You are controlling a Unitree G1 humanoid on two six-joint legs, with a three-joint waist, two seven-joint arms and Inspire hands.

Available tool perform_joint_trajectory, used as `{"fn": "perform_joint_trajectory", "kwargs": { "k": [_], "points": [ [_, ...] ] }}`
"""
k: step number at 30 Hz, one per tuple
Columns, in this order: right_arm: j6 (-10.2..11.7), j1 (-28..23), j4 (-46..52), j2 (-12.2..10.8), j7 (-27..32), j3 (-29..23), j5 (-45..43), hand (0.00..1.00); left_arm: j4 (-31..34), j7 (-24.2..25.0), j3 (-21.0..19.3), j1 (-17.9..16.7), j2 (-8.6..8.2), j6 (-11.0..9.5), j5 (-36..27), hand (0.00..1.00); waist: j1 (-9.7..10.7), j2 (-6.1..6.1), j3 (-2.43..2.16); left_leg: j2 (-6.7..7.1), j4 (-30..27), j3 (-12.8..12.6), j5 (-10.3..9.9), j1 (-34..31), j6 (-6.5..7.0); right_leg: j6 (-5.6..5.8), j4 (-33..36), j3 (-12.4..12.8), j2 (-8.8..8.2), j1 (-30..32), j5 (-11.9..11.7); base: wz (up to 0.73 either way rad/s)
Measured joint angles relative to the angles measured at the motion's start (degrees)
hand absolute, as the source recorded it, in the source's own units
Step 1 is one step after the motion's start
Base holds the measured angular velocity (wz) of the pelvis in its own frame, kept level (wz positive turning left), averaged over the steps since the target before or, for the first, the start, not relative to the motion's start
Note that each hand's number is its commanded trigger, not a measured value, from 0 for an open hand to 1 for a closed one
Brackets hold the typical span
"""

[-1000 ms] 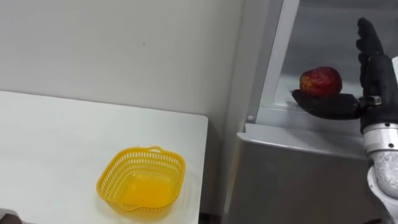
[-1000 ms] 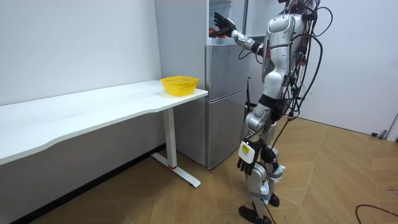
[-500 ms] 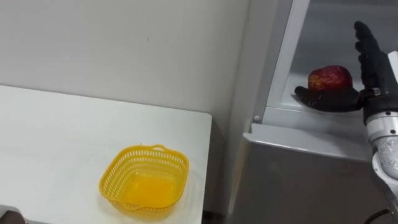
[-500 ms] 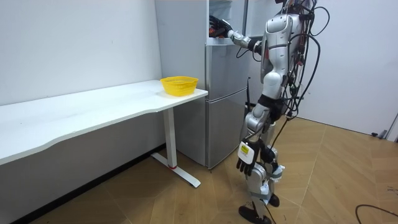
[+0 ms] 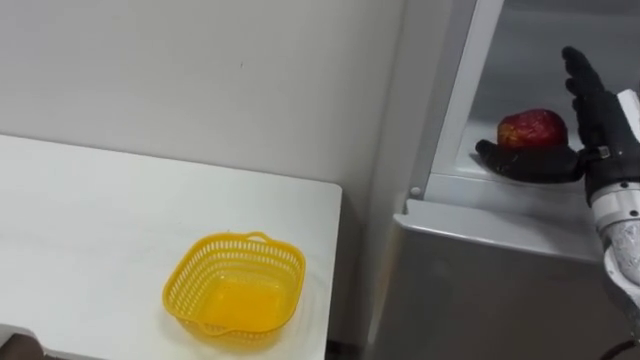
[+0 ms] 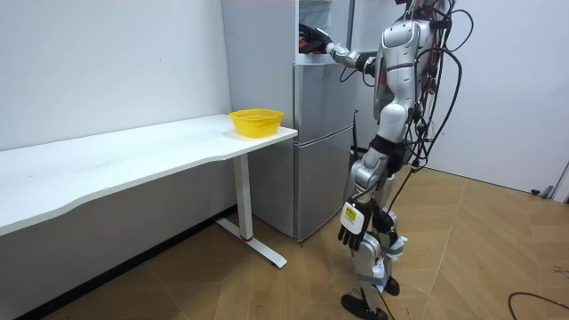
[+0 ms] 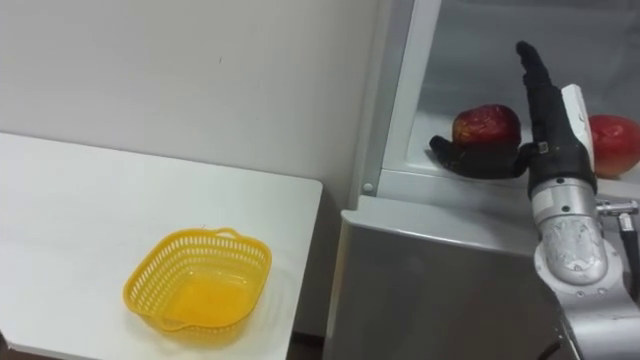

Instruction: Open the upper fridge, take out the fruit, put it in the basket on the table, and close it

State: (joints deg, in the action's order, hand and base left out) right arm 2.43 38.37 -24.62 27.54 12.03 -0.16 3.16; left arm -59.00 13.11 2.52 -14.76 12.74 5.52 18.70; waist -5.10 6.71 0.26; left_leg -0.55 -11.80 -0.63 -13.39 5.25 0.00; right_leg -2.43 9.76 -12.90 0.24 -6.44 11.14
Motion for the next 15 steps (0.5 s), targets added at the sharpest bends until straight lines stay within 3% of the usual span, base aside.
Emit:
{"fn": "perform_joint_trajectory", "kwargs": {
  "k": [7,13,14,15],
  "points": [
    [-0.8,1.5,-1.7,1.1,-2.4,1.3,1.6,0.0,0.1,0.1,0.0,0.0,0.1,0.5,0.0,0.0,-0.1,0.43,-0.16,-0.03,0.0,0.0,0.0,0.0,0.0,0.0,0.0,0.0,-0.03,0.0,0.0,0.0],
    [-0.8,2.1,-4.2,1.4,-4.5,1.9,7.3,0.0,0.2,0.1,0.1,0.3,0.41,0.9,0.0,0.0,-0.2,0.83,-0.02,-0.04,0.0,0.2,0.0,0.3,0.0,0.0,0.0,-0.3,-0.2,-0.4,0.0,0.0],
    [-0.9,2.2,-4.4,1.6,-4.9,2.1,7.9,0.43,0.6,0.2,0.1,0.3,0.54,1.1,0.0,0.0,-0.2,0.82,-0.01,-0.04,0.0,0.3,0.0,0.3,0.0,0.0,0.0,-0.4,-0.23,-0.5,0.0,0.04],
    [-0.9,2.2,-4.5,2.1,-5.3,2.5,8.0,0.6,0.9,0.3,0.0,0.2,0.67,1.3,0.0,0.0,-0.2,0.81,0.0,-0.04,-0.1,0.4,0.0,0.3,0.0,0.0,0.0,-0.6,-0.27,-0.5,0.0,0.05]
  ]
}}
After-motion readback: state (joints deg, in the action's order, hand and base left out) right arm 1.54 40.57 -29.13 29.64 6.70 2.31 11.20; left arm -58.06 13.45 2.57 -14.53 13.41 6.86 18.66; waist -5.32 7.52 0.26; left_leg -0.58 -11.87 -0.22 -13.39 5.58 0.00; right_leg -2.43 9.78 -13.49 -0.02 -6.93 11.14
